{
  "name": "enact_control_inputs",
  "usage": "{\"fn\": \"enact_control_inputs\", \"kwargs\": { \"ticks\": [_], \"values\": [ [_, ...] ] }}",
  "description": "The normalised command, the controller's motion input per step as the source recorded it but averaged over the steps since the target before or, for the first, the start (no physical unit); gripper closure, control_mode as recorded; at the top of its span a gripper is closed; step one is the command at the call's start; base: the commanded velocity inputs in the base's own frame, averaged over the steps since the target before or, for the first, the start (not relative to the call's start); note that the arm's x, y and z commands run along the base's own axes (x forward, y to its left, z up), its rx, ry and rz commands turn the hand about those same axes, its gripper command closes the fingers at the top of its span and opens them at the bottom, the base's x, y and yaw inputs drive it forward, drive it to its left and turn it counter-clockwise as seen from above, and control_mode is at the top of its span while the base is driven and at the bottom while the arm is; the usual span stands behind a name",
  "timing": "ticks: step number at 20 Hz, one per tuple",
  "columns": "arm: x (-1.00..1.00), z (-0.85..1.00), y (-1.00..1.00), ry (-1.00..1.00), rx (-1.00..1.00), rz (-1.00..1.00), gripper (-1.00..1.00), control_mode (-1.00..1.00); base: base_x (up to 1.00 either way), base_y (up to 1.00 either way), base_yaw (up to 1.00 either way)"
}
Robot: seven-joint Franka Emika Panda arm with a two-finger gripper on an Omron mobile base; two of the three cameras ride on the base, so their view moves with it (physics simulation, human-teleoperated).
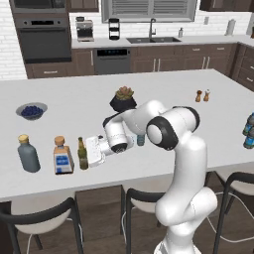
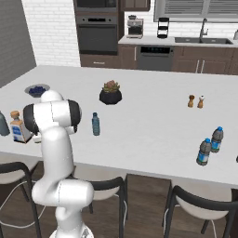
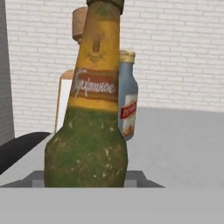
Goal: Move the plastic bottles in the middle to the plastics group, and the glass bottles in the middle to the glass group.
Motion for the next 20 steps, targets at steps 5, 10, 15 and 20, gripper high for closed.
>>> {"fn": "enact_control_inputs", "kwargs": {
  "ticks": [5, 10, 15, 20],
  "values": [
    [0.01, -0.31, -0.03, -0.01, 0.0, 0.0, -1.0, -1.0, 0.0, 0.0, 0.0],
    [0.0, -0.23, -0.09, 0.0, 0.0, 0.0, -1.0, -1.0, 0.0, 0.0, 0.0],
    [-0.02, -0.05, -0.04, -0.05, 0.0, 0.0, -1.0, -1.0, 0.0, 0.0, 0.0],
    [-0.07, 0.0, -0.14, -0.05, 0.0, 0.0, -1.0, -1.0, 0.0, 0.0, 0.0]
  ]
}}
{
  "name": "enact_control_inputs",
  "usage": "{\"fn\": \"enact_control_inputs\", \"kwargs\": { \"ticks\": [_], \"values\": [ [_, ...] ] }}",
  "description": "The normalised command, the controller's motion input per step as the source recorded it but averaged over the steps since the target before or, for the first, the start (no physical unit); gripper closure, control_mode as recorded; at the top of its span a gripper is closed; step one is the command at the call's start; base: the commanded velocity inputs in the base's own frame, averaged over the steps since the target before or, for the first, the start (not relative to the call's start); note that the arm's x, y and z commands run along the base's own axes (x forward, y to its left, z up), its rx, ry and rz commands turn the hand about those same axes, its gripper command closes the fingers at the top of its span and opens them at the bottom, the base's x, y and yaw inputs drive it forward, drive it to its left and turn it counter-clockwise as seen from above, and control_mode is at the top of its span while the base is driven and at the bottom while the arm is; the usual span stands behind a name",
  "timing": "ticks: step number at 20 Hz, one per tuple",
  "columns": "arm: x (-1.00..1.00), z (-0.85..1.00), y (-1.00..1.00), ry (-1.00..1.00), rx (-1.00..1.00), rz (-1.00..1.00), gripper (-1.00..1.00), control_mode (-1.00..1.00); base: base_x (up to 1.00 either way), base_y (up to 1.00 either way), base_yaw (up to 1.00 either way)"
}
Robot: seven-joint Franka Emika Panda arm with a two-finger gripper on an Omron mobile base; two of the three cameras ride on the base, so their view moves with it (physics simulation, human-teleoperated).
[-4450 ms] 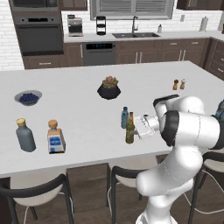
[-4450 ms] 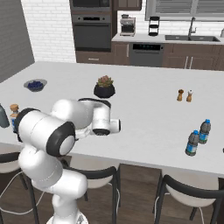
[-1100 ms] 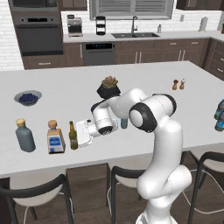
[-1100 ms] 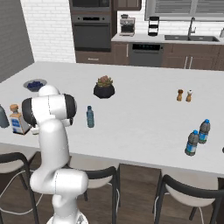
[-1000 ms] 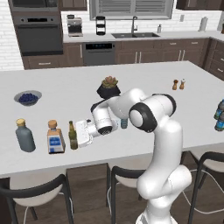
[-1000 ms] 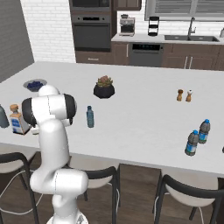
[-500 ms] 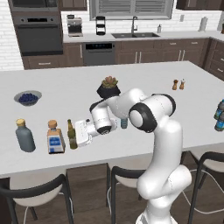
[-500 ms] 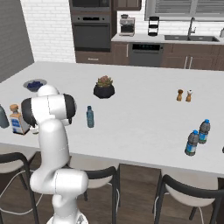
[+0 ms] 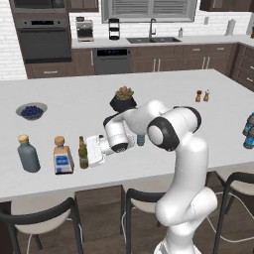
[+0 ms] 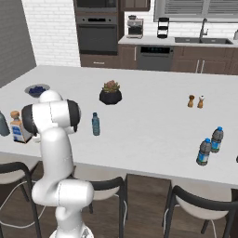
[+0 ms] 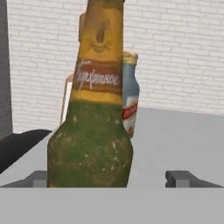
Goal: Move the plastic bottles in the middle to the plastics group, and the glass bottles in the middle to the glass group.
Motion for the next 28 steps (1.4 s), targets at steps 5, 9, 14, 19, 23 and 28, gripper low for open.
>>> {"fn": "enact_control_inputs", "kwargs": {
  "ticks": [5, 9, 14, 19, 23, 28],
  "values": [
    [-0.09, 0.0, -0.2, -0.04, 0.0, 0.0, -1.0, -1.0, 0.0, 0.0, 0.0],
    [-0.14, 0.0, -0.25, -0.04, 0.0, 0.0, -1.0, -1.0, 0.0, 0.0, 0.0],
    [-0.12, 0.02, -0.39, -0.02, 0.0, 0.0, -1.0, -1.0, 0.0, 0.0, 0.0],
    [-0.15, 0.23, -0.59, 0.01, 0.0, -0.18, -1.0, -1.0, 0.0, 0.0, 0.0],
    [-0.2, 0.43, -0.57, 0.11, 0.0, -0.33, -1.0, -1.0, 0.0, 0.0, 0.0],
    [-0.18, 0.55, -0.55, 0.04, 0.0, -0.27, -1.0, -1.0, 0.0, 0.0, 0.0]
  ]
}}
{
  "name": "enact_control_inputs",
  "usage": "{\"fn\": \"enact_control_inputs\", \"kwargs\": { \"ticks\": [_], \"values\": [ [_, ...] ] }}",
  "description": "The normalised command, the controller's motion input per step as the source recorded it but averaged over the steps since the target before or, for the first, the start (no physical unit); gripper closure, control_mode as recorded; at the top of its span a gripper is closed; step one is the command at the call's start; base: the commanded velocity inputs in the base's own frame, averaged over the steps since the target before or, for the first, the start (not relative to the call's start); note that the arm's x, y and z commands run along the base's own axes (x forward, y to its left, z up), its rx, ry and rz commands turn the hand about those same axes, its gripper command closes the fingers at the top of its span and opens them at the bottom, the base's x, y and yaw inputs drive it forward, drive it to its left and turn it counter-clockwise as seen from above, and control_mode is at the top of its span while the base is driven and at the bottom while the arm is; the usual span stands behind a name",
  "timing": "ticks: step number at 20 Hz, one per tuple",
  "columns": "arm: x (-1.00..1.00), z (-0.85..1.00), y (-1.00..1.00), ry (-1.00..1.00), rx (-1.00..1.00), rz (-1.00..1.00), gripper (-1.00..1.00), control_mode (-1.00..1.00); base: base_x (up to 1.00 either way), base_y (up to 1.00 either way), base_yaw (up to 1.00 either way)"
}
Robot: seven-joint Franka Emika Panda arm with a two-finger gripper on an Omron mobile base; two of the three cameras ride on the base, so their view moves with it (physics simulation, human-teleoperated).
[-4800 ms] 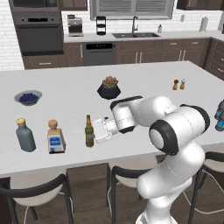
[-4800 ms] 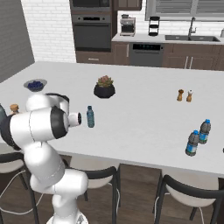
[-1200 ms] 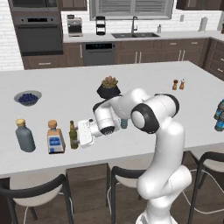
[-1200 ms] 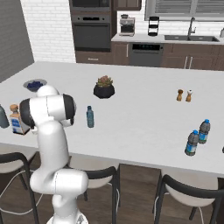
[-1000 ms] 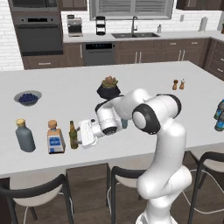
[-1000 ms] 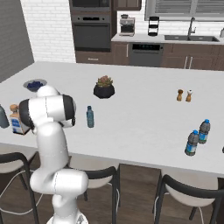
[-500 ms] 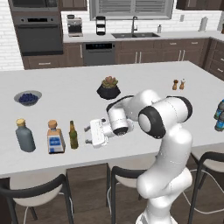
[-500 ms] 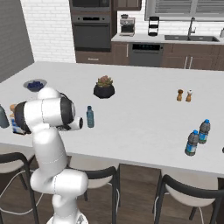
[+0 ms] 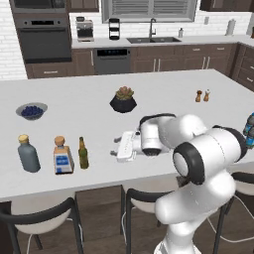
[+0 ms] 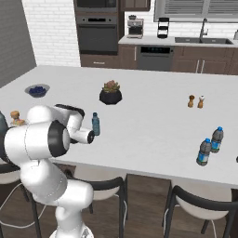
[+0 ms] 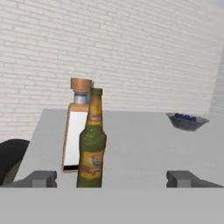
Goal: Move the plastic bottles in the middle to the plastics group, and the glass bottles in the middle to the glass group.
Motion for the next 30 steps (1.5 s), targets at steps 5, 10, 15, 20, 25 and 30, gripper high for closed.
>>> {"fn": "enact_control_inputs", "kwargs": {
  "ticks": [5, 10, 15, 20, 25, 30],
  "values": [
    [-0.18, 0.63, -0.57, 0.0, -0.03, -0.12, -1.0, -1.0, 0.0, 0.0, 0.0],
    [-0.23, 0.5, -0.64, 0.0, -0.06, 0.0, -1.0, -1.0, 0.0, 0.0, 0.0],
    [-0.31, 0.3, -0.69, -0.02, -0.05, 0.0, -1.0, -1.0, 0.0, 0.0, 0.0],
    [-0.37, 0.08, -0.66, -0.02, 0.02, 0.0, -1.0, -1.0, 0.0, 0.0, 0.0],
    [0.07, 0.01, -0.62, 0.01, 0.0, 0.0, -1.0, -1.0, 0.0, 0.0, 0.0],
    [0.35, 0.01, -0.52, 0.04, 0.0, 0.0, -1.0, -1.0, 0.0, 0.0, 0.0]
  ]
}}
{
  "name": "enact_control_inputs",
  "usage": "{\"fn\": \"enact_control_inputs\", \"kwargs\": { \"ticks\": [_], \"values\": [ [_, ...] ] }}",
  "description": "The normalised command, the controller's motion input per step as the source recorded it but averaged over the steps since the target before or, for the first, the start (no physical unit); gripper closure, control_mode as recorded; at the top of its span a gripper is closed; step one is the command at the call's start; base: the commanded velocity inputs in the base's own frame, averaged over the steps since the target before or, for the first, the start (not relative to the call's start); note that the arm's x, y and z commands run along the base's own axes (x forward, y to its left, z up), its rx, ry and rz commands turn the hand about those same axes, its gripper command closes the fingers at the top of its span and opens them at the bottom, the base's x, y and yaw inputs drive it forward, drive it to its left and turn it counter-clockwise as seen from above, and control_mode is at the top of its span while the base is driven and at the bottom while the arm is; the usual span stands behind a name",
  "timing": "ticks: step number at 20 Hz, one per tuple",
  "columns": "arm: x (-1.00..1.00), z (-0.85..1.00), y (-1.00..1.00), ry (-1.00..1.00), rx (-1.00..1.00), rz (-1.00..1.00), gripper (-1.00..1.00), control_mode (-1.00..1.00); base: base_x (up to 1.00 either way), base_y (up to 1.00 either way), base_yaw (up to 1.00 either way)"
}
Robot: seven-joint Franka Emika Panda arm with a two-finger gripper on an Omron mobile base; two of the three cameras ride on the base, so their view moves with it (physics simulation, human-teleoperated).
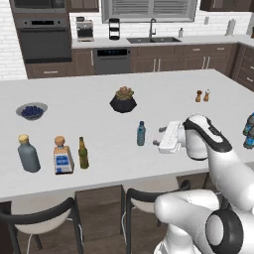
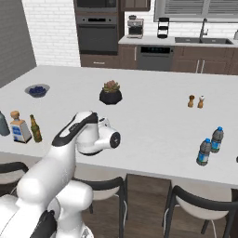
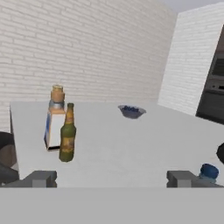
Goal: Move the plastic bottles in the middle to the plastics group, and the glass bottles in the middle to the glass group.
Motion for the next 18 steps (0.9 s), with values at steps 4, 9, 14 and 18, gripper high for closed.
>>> {"fn": "enact_control_inputs", "kwargs": {
  "ticks": [4, 9, 14, 18],
  "values": [
    [0.47, 0.0, -0.45, 0.03, 0.0, 0.0, -1.0, -1.0, 0.0, 0.0, 0.0],
    [0.54, -0.04, -0.27, 0.01, 0.0, 0.04, -1.0, -1.0, 0.0, 0.0, 0.0],
    [0.51, -0.07, -0.02, 0.0, 0.01, 0.11, -1.0, -1.0, 0.0, 0.0, 0.0],
    [0.3, -0.3, 0.03, 0.02, 0.0, 0.12, -1.0, -1.0, 0.0, 0.0, 0.0]
  ]
}}
